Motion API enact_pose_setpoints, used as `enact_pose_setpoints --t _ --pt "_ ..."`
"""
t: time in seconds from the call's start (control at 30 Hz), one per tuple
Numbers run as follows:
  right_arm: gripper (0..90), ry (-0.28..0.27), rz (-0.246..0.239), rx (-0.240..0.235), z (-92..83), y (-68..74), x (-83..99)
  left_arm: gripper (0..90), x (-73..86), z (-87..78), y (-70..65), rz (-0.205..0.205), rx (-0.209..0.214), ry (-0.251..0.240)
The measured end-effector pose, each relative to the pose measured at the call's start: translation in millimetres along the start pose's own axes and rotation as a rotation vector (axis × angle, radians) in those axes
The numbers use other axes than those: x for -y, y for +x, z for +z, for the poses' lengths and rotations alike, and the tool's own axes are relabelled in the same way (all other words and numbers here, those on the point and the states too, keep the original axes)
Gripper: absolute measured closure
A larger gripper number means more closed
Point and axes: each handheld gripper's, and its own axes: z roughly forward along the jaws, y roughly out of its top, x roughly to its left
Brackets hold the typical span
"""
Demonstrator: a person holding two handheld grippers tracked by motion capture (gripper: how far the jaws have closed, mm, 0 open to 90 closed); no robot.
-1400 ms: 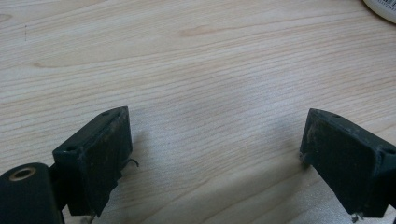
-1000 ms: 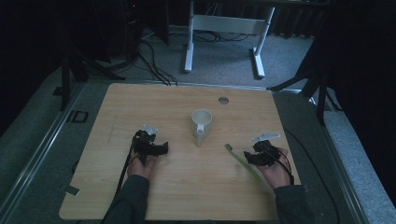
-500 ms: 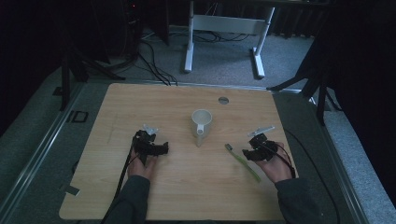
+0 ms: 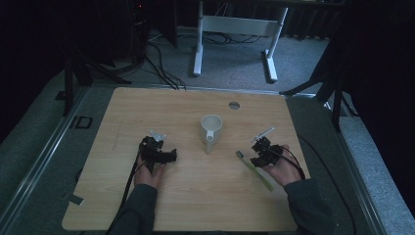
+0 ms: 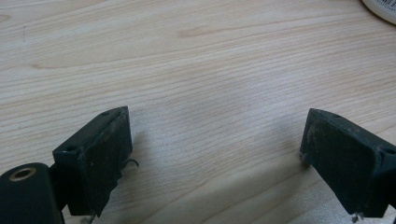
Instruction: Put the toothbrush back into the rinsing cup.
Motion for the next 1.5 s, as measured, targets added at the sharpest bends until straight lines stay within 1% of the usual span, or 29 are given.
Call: enact_pose_setpoints --t 0.27,0.43,0.6,0.7,0.77,0.93,0.97,1.07,1.3,1.5 --pt "60.7 0.052 -0.033 -0.02 2.1 3.0 -8.5 9.3 -0.2 0.1 -0.4 0.002 0.001 0.001" --pt "63.1 0.077 -0.037 -0.035 0.3 2.1 -13.5 9.3 -0.3 0.1 -0.5 0.002 0.001 0.001" --pt "65.7 0.112 -0.048 -0.045 4.7 3.6 -16.4 9.3 -0.4 0.3 -0.7 0.002 0.002 0.0" --pt "66.4 0.136 -0.047 -0.054 7.6 4.9 -18.7 9.3 -0.4 0.3 -0.7 0.001 0.002 0.0" --pt "67.0 0.143 -0.058 -0.056 9.1 5.1 -20.1 9.3 -0.4 0.3 -0.7 0.002 0.002 0.0" --pt "68.6 0.167 -0.062 -0.065 10.9 6.1 -22.9 9.3 -0.4 0.3 -0.7 0.002 0.002 0.0" --pt "68.8 0.172 -0.072 -0.067 11.5 5.8 -23.5 9.3 -0.4 0.3 -0.7 0.002 0.002 0.0" --pt "69.4 0.185 -0.073 -0.073 12.3 6.6 -25.0 9.3 -0.4 0.3 -0.7 0.002 0.002 0.001" --pt "71.9 0.22 -0.095 -0.08 15.8 8.1 -27.3 9.4 -0.4 0.3 -0.7 0.003 0.002 0.001" --pt "72.9 0.245 -0.098 -0.088 19.2 9.9 -27.4 9.3 -0.4 0.3 -0.7 0.002 0.002 0.001"
